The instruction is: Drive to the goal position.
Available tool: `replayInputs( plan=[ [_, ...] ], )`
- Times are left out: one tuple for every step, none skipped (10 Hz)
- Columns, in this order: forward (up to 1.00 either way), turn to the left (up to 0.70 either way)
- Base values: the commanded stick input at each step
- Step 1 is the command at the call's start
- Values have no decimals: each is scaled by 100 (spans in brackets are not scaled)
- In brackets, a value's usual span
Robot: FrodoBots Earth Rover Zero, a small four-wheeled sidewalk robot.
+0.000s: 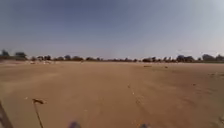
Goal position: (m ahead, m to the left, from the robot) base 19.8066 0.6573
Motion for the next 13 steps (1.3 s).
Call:
replayInputs(
  plan=[
    [50, 0],
    [50, 0],
    [50, 0],
    [50, 0],
    [50, 0],
    [50, 0],
    [50, 0],
    [50, 0],
    [50, 0],
    [50, 0],
    [50, 0],
    [50, 0],
    [50, 0]
  ],
)
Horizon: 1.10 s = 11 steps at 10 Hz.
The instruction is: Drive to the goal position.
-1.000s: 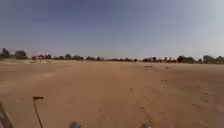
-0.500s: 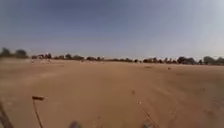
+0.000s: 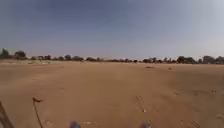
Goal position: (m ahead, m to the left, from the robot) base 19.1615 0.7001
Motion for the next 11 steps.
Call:
replayInputs(
  plan=[
    [50, 0],
    [50, 0],
    [50, 0],
    [50, 0],
    [50, 0],
    [50, 0],
    [50, 0],
    [50, 0],
    [50, 0],
    [50, 0],
    [50, 0]
  ],
)
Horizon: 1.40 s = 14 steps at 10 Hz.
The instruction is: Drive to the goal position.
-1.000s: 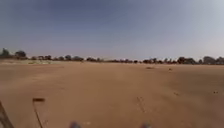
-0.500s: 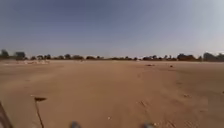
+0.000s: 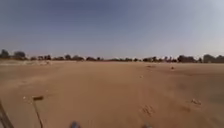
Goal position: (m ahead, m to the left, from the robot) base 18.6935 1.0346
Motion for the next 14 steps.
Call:
replayInputs(
  plan=[
    [50, 0],
    [50, 0],
    [50, 0],
    [50, 0],
    [50, 0],
    [50, 0],
    [50, 0],
    [50, 0],
    [50, 0],
    [50, 0],
    [50, 0],
    [50, 0],
    [50, 0],
    [50, 0]
  ],
)
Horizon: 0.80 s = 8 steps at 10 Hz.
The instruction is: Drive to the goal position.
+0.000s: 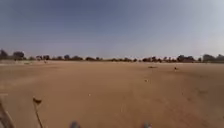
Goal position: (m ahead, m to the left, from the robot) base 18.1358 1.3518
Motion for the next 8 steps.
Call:
replayInputs(
  plan=[
    [50, 0],
    [50, 0],
    [50, 0],
    [50, 0],
    [50, 0],
    [50, 0],
    [50, 0],
    [50, 0]
  ],
)
